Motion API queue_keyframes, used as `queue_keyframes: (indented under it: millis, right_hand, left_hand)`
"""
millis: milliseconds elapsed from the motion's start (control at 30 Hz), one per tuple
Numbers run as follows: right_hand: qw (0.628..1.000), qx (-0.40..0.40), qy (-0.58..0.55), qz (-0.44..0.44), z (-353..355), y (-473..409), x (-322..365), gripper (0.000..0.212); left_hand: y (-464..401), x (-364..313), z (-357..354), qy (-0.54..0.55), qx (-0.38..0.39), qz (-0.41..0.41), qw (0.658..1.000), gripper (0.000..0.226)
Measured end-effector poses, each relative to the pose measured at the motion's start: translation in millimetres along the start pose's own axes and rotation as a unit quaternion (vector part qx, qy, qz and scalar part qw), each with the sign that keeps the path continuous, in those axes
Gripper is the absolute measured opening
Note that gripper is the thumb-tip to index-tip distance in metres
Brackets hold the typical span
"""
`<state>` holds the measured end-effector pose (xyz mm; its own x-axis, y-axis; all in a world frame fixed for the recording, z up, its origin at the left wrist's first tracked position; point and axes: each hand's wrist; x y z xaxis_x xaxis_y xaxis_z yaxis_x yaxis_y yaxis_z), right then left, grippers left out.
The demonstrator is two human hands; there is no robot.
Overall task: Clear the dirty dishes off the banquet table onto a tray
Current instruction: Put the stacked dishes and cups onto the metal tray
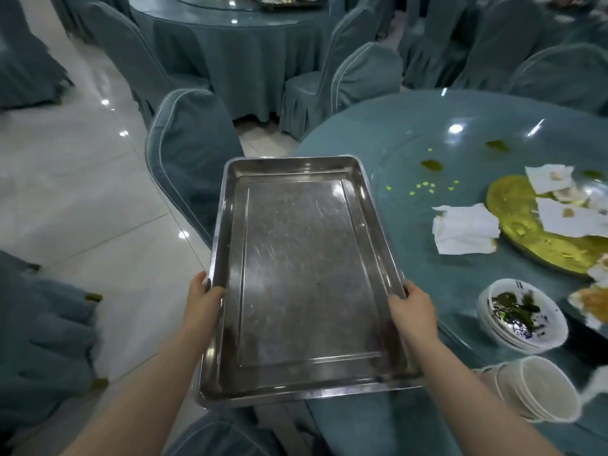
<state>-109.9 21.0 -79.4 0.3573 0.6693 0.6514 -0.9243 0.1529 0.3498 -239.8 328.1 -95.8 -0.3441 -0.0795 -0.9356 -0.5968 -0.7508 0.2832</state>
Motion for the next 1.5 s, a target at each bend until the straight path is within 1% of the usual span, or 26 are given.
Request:
queue_keyframes:
  millis: [67,133,267,333,400,467,533,633,700,767,833,933,1000,1067,1133,1167,1200,1300,1400,1500]
  right_hand:
    - [0.999,-0.023,0.015,0.024,-3,5,6,0.012]
    - [0.999,-0.034,0.017,0.039,-7,12,12,0.02]
    - [1.0,-0.007,-0.005,0.012,-15,31,18,0.042]
    - [1.0,0.006,-0.018,0.007,-14,43,15,0.047]
    - [0.999,0.009,-0.029,0.01,-10,54,10,0.046]
    - [0.998,0.011,-0.057,0.012,-5,66,4,0.042]
    - [0.995,0.014,-0.101,0.009,3,78,-2,0.034]
    - [0.991,0.023,-0.129,0.001,15,93,-21,0.026]
    - [0.988,0.018,-0.154,-0.025,24,102,-42,0.024]
    - [0.982,-0.005,-0.179,-0.06,32,112,-65,0.018]
    - [0.978,-0.03,-0.184,-0.096,41,120,-89,0.011]
    - [0.971,-0.04,-0.177,-0.157,54,127,-119,0.008]
    - [0.96,-0.073,-0.182,-0.201,66,128,-135,0.015]
    - [0.95,-0.107,-0.195,-0.221,75,123,-143,0.037]
    - [0.951,-0.112,-0.223,-0.183,84,114,-143,0.061]
    - [0.954,-0.105,-0.233,-0.156,86,109,-140,0.066]
    - [0.957,-0.094,-0.239,-0.132,86,103,-136,0.066]
    - [0.964,-0.074,-0.243,-0.074,82,87,-132,0.049]
    - [0.967,-0.08,-0.238,-0.037,83,83,-131,0.04]
    - [0.969,-0.077,-0.231,0.037,94,84,-120,0.034]
  left_hand:
    - [-7,-6,3,0.013,0.02,0.003,1.0,0.062]
    - [-10,-13,5,0.015,0.035,-0.008,0.999,0.058]
    - [-18,-17,16,-0.016,0.086,-0.012,0.996,0.051]
    - [-14,-22,18,-0.052,0.113,-0.038,0.992,0.044]
    - [-7,-28,15,-0.068,0.137,-0.094,0.984,0.044]
    - [2,-35,8,-0.055,0.169,-0.137,0.974,0.049]
    - [13,-43,-1,-0.048,0.204,-0.149,0.967,0.056]
    - [30,-49,-18,-0.04,0.259,-0.163,0.951,0.057]
    - [41,-52,-33,-0.027,0.297,-0.163,0.94,0.057]
    - [52,-51,-50,-0.012,0.328,-0.155,0.932,0.058]
    - [66,-52,-68,0.008,0.359,-0.144,0.922,0.057]
    - [86,-52,-91,0.01,0.397,-0.131,0.909,0.054]
    - [99,-55,-106,0.003,0.419,-0.128,0.899,0.054]
    - [108,-57,-116,-0.003,0.431,-0.125,0.894,0.053]
    - [119,-61,-125,-0.017,0.435,-0.133,0.89,0.053]
    - [121,-62,-127,-0.023,0.434,-0.136,0.89,0.053]
    - [123,-63,-129,-0.026,0.431,-0.139,0.891,0.053]
    - [129,-63,-133,-0.036,0.412,-0.147,0.898,0.05]
    - [135,-59,-131,-0.037,0.391,-0.154,0.906,0.043]
    - [140,-53,-125,-0.038,0.361,-0.144,0.921,0.037]
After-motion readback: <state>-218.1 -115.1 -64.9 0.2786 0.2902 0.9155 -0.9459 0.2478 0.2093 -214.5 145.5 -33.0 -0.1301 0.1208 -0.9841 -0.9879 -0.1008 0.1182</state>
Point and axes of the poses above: each hand's wrist, its own y-axis away from the middle knuckle, its own z-axis out of the back of the hand, x = y × z, and after that the axes turned 9 degrees about -z, right-handed
